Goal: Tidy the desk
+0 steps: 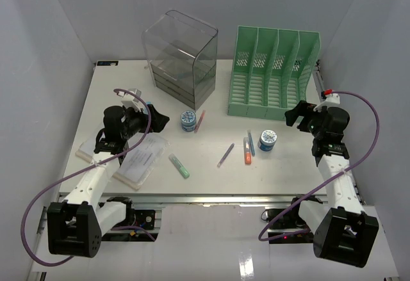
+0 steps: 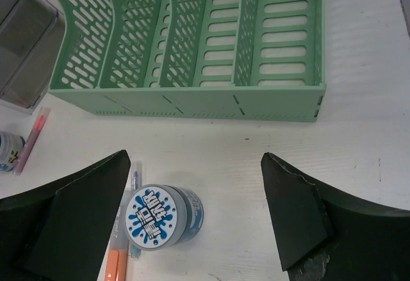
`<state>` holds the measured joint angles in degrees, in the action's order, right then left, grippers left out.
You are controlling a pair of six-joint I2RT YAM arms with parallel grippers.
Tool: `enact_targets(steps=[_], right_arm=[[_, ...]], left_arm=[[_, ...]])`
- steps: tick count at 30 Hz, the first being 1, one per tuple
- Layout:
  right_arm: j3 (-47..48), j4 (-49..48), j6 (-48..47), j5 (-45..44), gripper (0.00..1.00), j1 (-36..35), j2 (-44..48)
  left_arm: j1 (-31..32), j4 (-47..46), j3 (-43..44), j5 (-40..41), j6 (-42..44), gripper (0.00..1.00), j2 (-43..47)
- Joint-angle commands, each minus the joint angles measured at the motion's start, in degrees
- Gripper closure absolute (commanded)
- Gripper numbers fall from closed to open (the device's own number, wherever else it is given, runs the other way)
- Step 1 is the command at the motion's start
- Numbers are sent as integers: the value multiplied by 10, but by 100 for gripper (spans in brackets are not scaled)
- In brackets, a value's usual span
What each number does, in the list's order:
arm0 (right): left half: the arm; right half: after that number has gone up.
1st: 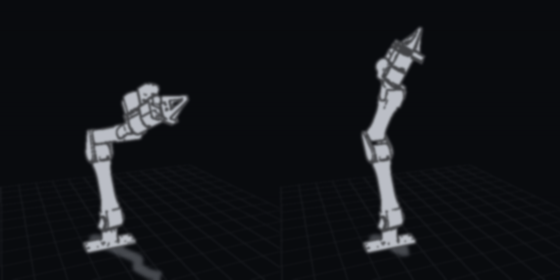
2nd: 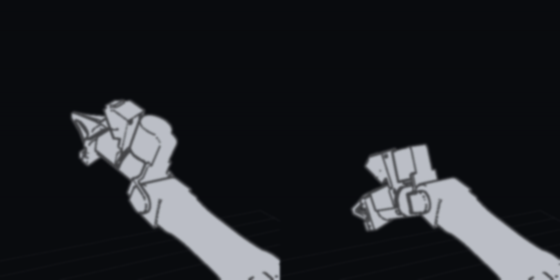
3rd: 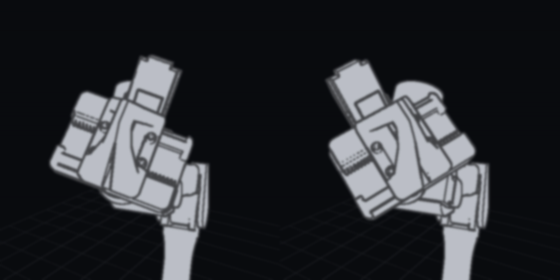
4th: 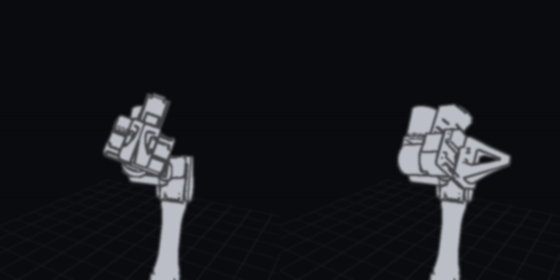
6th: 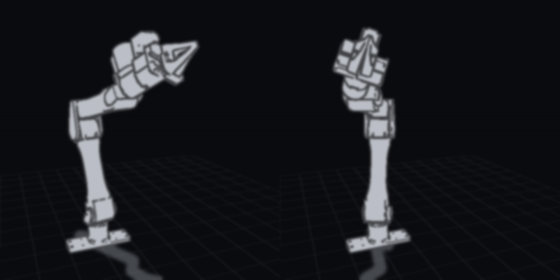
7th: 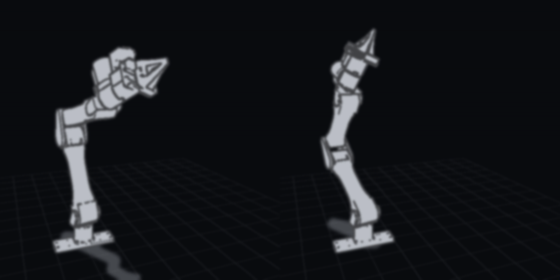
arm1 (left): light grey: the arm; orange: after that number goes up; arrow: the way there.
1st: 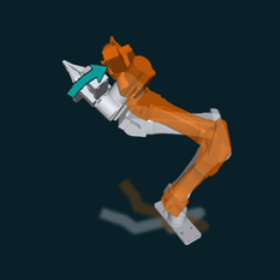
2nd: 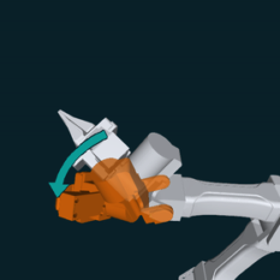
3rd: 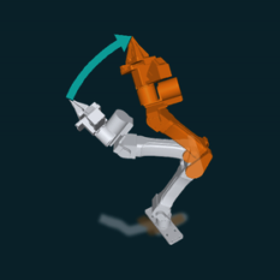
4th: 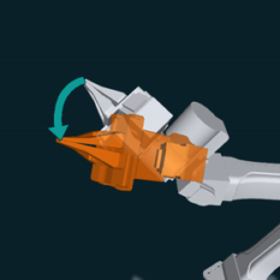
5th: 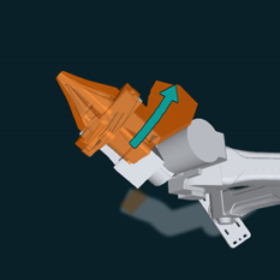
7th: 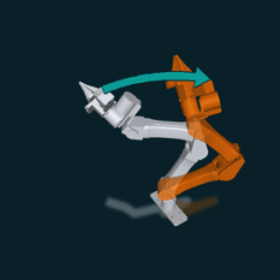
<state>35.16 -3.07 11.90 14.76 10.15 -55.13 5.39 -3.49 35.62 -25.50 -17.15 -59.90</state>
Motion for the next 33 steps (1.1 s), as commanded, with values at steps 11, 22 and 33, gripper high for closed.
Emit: enact_targets(steps=[11,22,33], right_arm=[[-23,-21,-235,346,10,2,5],[5,84,-391,541,9,-3,-1],[4,72,-422,615,20,-2,-13]], left_arm=[[-64,-64,21,-98,-82,3,-37],[-176,-267,79,-235,-324,10,-179],[-137,-420,212,-188,-471,32,-418]])
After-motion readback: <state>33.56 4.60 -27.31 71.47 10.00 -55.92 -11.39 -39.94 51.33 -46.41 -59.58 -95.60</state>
